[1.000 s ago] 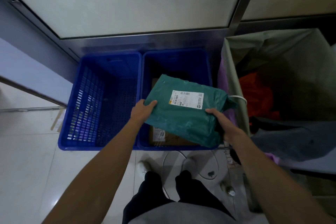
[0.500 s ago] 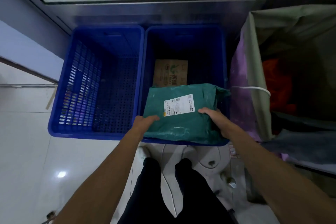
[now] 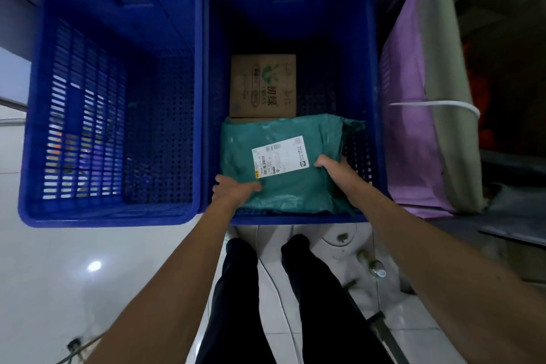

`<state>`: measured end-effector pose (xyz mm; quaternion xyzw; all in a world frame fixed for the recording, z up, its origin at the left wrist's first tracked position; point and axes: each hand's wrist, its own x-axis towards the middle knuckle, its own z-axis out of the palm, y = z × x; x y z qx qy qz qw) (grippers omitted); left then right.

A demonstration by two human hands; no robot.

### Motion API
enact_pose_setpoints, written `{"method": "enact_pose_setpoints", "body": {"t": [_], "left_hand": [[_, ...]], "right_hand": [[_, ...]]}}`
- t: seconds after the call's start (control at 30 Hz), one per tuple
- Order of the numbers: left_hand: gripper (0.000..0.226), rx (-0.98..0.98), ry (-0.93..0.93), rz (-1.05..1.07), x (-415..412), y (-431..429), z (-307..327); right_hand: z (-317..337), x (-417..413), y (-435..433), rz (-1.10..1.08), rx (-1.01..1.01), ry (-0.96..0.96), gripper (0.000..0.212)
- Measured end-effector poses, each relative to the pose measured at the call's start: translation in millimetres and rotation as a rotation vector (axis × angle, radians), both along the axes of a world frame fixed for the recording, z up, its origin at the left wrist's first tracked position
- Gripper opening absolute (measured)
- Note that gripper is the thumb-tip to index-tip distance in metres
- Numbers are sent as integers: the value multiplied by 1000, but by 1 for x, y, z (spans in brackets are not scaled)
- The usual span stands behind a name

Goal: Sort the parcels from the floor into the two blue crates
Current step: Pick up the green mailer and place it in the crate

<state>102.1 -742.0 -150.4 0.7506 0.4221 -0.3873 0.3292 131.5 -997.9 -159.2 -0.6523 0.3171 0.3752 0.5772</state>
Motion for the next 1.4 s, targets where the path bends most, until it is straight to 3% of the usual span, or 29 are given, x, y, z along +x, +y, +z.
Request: {"method": "enact_pose_setpoints", "body": {"t": [0.07,0.23,0.4,0.57,0.7,0.83,0.97,1.1,1.23,1.4], "left_hand": [[130,12,6,-11,-6,0,-9],[116,54,11,-48,-11,-6,-9],[125,-79,23,-48,-7,0,-7],[125,-165,27,-76,-7,-1,1],[94,-214,2,-143,-2,-12,36],[78,-171,34,-255,0,-24,85],[75,-168,9,-278,-1,-28,114],[63,-189,-37,-243,-7,-30,137],[60,-227,-85,-179,-18,-21,150],[30,-221,-144,-149,-34,5,179]], "right_hand": [[-8,-2,2,34,-32,31,84],[-22,-15,11,87,-173,102,87],[-20,-19,15,173,-299,118,91],[13,-24,13,425,-437,128,96],[48,-34,13,522,-440,119,85],[79,-43,13,586,-431,89,74],[101,-52,16,610,-422,53,59],[120,-61,24,709,-385,23,27],[135,-67,34,811,-374,56,25],[143,-70,55,824,-359,1,28]]}}
